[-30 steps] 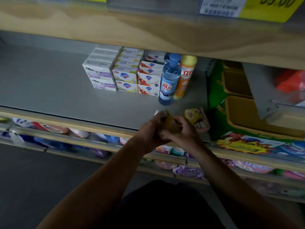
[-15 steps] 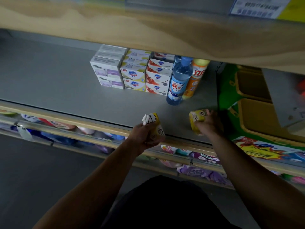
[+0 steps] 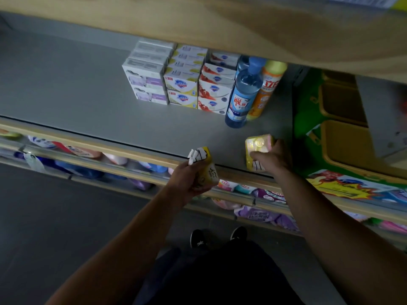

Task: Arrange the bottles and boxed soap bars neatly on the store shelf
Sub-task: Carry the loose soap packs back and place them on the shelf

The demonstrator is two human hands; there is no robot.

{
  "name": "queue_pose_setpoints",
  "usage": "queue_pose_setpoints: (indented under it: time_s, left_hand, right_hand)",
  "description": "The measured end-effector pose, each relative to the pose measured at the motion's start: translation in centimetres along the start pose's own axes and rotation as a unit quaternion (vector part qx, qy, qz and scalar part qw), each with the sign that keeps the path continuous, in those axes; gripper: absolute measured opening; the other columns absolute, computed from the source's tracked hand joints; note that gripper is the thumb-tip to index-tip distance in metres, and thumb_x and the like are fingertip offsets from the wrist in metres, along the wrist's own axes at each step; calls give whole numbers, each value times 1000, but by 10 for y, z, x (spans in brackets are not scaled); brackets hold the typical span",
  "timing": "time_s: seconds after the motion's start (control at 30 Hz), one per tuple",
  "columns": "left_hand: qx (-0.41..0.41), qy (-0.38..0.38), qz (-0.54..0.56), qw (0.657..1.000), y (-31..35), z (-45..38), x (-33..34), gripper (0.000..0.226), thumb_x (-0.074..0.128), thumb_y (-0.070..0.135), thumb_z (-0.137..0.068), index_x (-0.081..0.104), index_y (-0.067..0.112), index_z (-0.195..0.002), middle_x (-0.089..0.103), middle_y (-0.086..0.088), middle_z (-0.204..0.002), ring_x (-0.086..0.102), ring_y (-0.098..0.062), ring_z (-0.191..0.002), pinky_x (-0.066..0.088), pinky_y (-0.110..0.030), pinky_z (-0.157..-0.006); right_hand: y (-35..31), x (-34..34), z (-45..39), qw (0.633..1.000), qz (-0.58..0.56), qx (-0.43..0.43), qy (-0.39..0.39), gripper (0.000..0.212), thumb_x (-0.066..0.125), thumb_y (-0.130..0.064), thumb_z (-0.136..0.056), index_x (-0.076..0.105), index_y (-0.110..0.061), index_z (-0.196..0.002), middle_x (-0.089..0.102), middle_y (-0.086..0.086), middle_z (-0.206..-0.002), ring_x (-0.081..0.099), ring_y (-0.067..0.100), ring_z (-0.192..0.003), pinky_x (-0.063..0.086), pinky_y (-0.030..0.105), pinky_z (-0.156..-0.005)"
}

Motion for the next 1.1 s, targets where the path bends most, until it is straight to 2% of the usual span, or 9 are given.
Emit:
queue_pose_setpoints:
  time_s: [0.13,0.2,0.3,0.4,0.57,0.73,0.83,0.97,1.1]
  left_hand:
    - [4,-15,7,1000,-13,12,1,18,72,17,-83,66,13,-99,73,-10,-80,73,-24,-71,59,-42,-62]
    - [3,-20,-4,1000,-26,18,3,19,72,18,-81,66,14,-99,75,-8,-80,74,-24,-73,58,-40,-61]
    - [-10,-23,-51,998,-57,29,10,22,75,21,-75,68,14,-94,73,-9,-80,72,-23,-69,57,-38,-59]
    - [-8,-67,-96,993,-98,42,32,4,69,13,-81,67,14,-85,63,-5,-70,61,-17,-56,50,-30,-57]
    - [-16,-65,-260,963,-187,59,65,18,54,-5,-91,64,10,-91,61,-8,-69,58,-18,-55,51,-30,-53]
    - [-21,-109,-417,902,-293,97,121,13,65,7,-82,67,16,-92,67,-13,-83,64,-24,-67,52,-36,-64]
    - [-38,-124,-407,904,-358,123,160,20,62,5,-86,66,20,-98,71,-8,-84,68,-23,-70,56,-36,-62]
    - [-80,-143,-428,889,-440,160,220,19,64,8,-85,68,19,-100,72,-9,-83,71,-29,-73,58,-43,-61]
    - [-100,-195,-522,825,-510,191,292,16,67,7,-81,69,19,-91,74,-6,-81,73,-28,-78,59,-49,-74]
  right_hand:
    - [-1,-28,36,993,-97,-51,41,56,81,-38,-70,55,-16,-114,62,3,-105,57,21,-89,36,26,-72]
    - [13,-30,59,979,-200,-40,3,53,82,-38,-63,59,-21,-108,68,-4,-101,63,16,-88,46,28,-75]
    - [61,-21,94,940,-335,30,-54,44,80,-33,-57,68,-19,-97,75,2,-95,73,21,-88,58,39,-79]
    - [134,-16,129,914,-384,107,-76,36,82,-18,-69,70,-11,-101,76,11,-95,74,27,-85,60,47,-78]
    - [282,-31,196,878,-424,220,-40,35,74,-2,-80,64,2,-113,69,26,-109,67,44,-100,55,60,-86]
    - [438,-68,278,866,-402,296,24,49,79,-11,-77,59,-1,-120,67,20,-114,68,35,-100,58,55,-83]
    - [525,-93,328,842,-423,327,69,47,80,-16,-75,60,-4,-116,68,17,-110,70,31,-94,60,52,-79]
    - [622,-113,387,758,-511,385,129,56,82,-18,-75,54,-8,-122,65,13,-112,70,29,-92,61,50,-75]
    - [692,-134,421,700,-557,411,176,60,83,-21,-76,51,-9,-125,64,12,-113,70,28,-92,61,42,-68]
Point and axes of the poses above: each hand's wrist, its own z-axis away from the middle knuckle, its own x-axis out of the palm, y = z × x, the point moved 9 cm from there along -z, towards the middle knuckle
